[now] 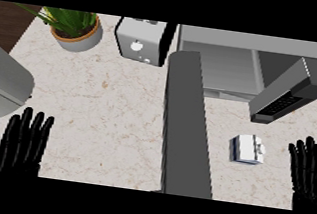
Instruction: Pick up the milk, place it into the microwave and close the microwave
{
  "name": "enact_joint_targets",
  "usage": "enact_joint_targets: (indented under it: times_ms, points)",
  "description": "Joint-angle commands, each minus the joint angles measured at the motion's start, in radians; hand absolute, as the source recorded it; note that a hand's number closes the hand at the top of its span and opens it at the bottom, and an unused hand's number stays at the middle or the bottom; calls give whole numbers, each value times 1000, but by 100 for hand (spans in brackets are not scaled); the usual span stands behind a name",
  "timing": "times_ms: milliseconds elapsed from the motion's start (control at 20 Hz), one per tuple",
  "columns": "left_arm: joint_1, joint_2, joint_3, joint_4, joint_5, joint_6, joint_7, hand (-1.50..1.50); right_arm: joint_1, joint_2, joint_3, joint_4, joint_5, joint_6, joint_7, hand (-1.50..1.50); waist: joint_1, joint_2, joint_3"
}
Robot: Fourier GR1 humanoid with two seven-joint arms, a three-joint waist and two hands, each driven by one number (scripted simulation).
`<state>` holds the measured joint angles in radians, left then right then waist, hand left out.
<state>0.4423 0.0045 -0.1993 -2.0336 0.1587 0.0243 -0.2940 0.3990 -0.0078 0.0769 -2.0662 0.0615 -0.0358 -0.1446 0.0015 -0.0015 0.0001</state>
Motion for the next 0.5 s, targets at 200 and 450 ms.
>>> enact_joint_targets:
  times_ms: [200,450]
  points:
    - [96,37,-24,-131,30,-12,21,-150,-33,3,-23,182,-43,-9,-111,-150,2,0,0]
    - [156,45,-22,-60,35,-44,-82,-150,-94,-16,-132,386,-91,-28,-245,-150,3,1,0]
